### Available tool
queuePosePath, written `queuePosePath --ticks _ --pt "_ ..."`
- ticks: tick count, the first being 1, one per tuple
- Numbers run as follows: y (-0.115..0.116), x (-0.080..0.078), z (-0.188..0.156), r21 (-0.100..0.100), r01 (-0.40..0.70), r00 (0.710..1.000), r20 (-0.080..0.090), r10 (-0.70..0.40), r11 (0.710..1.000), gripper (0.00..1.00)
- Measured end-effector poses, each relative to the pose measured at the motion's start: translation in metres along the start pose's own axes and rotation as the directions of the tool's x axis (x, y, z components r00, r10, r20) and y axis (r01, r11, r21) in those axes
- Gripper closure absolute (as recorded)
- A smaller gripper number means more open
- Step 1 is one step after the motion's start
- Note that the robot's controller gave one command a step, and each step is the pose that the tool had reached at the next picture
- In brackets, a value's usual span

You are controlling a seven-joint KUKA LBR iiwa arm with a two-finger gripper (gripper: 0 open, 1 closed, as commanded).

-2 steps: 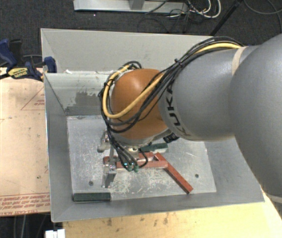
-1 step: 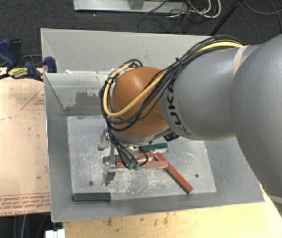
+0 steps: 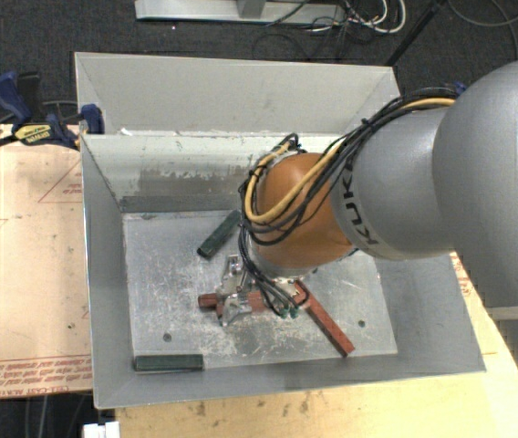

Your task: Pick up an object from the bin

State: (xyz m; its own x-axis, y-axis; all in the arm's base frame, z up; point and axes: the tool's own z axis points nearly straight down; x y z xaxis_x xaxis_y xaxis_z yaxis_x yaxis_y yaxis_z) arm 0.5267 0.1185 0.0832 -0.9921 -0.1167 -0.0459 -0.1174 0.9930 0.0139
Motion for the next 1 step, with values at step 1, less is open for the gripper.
queuePosePath --ticks 1 --pt "0.0000 0.0000 0.0000 0.000 0.000 1.000 0.000 0.000 1.000 1.00"
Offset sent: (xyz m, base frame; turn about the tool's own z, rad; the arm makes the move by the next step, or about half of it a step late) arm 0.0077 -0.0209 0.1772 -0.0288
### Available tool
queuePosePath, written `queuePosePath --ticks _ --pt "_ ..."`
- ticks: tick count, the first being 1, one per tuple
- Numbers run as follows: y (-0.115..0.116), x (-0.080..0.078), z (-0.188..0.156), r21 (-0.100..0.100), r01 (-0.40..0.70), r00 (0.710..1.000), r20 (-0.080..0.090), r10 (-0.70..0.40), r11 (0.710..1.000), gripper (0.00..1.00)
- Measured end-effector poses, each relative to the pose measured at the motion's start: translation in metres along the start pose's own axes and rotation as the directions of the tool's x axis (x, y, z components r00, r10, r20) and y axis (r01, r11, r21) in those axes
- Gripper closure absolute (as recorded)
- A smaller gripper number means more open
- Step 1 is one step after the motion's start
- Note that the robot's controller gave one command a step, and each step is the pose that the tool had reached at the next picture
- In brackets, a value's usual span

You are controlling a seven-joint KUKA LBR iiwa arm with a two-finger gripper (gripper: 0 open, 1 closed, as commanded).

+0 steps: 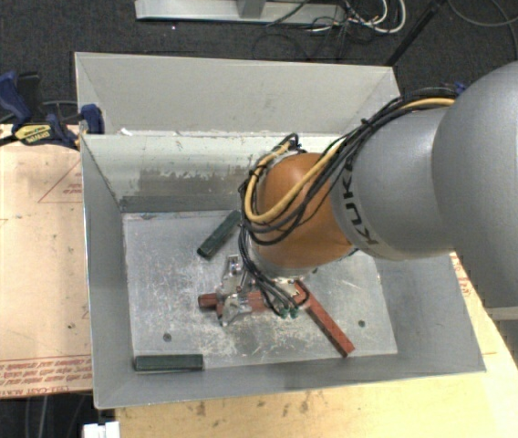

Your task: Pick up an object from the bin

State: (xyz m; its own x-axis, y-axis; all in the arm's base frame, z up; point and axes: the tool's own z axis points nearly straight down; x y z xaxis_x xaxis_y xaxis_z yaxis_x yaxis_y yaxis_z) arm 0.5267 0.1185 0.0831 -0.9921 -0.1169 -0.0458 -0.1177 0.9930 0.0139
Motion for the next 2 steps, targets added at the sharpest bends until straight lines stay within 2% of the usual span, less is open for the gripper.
queuePosePath --ticks 1,2 --pt "-0.0190 -0.0155 -0.1810 0.012 0.027 0.999 -0.036 -0.026 1.000 1.00" --pt "-0.0188 -0.0142 -0.1769 0.012 0.027 0.999 -0.043 -0.026 1.000 1.00"
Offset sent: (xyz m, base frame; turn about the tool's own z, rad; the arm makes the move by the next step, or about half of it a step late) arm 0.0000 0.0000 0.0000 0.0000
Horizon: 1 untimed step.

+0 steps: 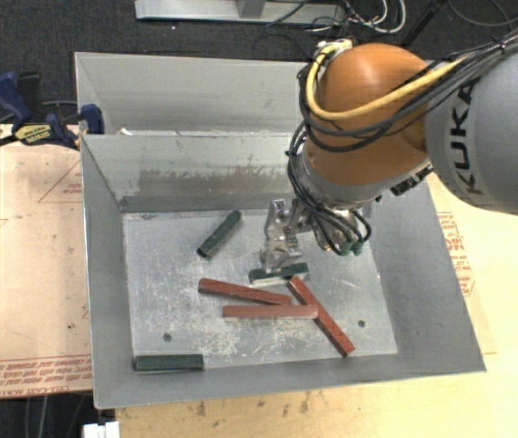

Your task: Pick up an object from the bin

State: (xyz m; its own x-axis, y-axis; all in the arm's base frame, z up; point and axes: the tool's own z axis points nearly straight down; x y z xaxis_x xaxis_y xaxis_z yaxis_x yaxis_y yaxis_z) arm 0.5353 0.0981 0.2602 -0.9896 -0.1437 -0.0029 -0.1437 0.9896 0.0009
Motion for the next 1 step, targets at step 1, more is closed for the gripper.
queuePosePath --ticks 1 --pt "0.0068 -0.0227 0.1061 -0.001 0.003 1.000 -0.006 -0.003 1.000 0.00"
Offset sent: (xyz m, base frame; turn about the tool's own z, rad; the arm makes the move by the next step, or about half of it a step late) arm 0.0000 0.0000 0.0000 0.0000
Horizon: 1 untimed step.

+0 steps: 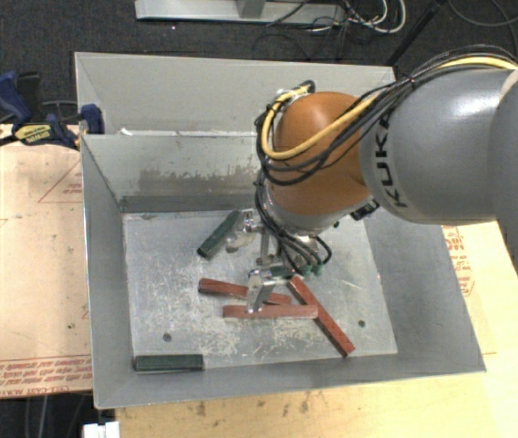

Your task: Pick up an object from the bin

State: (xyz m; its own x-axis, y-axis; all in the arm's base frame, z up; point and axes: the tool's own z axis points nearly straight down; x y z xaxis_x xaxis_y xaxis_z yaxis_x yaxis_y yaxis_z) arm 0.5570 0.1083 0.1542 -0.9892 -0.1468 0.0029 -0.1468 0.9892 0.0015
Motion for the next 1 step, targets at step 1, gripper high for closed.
queuePosePath --ticks 1 --pt "-0.0003 -0.0012 -0.0016 0.000 -0.001 1.000 0.004 0.001 1.000 0.00"
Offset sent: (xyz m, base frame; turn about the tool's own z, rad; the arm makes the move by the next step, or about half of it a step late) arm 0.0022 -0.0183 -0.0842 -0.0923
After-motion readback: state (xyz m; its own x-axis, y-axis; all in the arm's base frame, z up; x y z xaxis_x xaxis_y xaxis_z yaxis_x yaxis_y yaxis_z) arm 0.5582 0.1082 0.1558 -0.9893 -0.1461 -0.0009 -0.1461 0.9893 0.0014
